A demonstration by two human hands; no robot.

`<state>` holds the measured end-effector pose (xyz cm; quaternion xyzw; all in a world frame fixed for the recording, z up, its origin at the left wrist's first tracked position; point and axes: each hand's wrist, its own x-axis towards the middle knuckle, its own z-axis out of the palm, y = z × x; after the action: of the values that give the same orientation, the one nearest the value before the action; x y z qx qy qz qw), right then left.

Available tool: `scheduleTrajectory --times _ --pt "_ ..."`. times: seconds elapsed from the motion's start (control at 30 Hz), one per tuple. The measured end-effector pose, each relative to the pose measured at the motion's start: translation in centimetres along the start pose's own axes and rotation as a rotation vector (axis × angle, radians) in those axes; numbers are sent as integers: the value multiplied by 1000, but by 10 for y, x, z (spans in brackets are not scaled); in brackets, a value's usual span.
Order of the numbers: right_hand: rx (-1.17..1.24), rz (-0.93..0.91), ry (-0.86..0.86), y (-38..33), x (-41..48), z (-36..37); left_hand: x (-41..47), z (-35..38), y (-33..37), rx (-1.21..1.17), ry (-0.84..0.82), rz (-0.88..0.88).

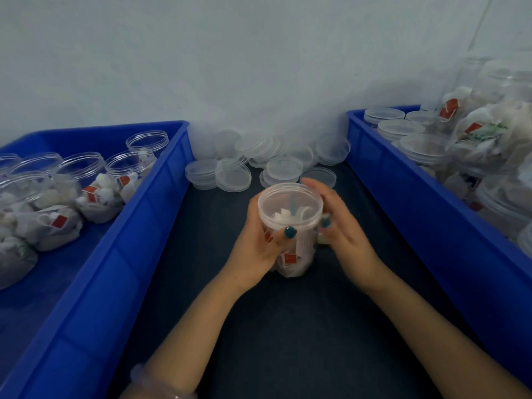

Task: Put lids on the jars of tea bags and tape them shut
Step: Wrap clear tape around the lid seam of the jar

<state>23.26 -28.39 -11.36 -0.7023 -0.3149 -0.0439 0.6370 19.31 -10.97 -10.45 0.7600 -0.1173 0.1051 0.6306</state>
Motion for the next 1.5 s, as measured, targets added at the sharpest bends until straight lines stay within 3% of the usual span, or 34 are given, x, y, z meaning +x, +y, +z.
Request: scheduleTrajectory --times 0.13,0.27,0.37,0.67,0.87,1.03,1.13,1.3,1.43,1.5 --pt "12 64 -51 -1 -1 11 -2 -4 -1 14 -54 -53" --pt "242 176 46 -6 0 3 1 -5 2 -120 -7 -54" --pt "348 277 23 -9 -1 0 2 -4 1 -178 83 -17" --pt "456 377 4 -11 -3 7 3 -3 3 -197 142 -44" --pt "393 405 34 -14 1 6 1 2 5 -106 298 56" --pt "175 307 24 -22 8 5 1 4 1 -72 263 98" --pt "63 184 174 -43 30 -4 0 7 -4 -8 171 69" --pt "-183 -43 633 -77 105 -56 1 8 -13 115 130 -77" --pt "-326 2 923 -80 158 -103 3 5 -15 127 149 -110" --pt "-400 95 959 -73 178 -119 3 6 -16 137 143 -115"
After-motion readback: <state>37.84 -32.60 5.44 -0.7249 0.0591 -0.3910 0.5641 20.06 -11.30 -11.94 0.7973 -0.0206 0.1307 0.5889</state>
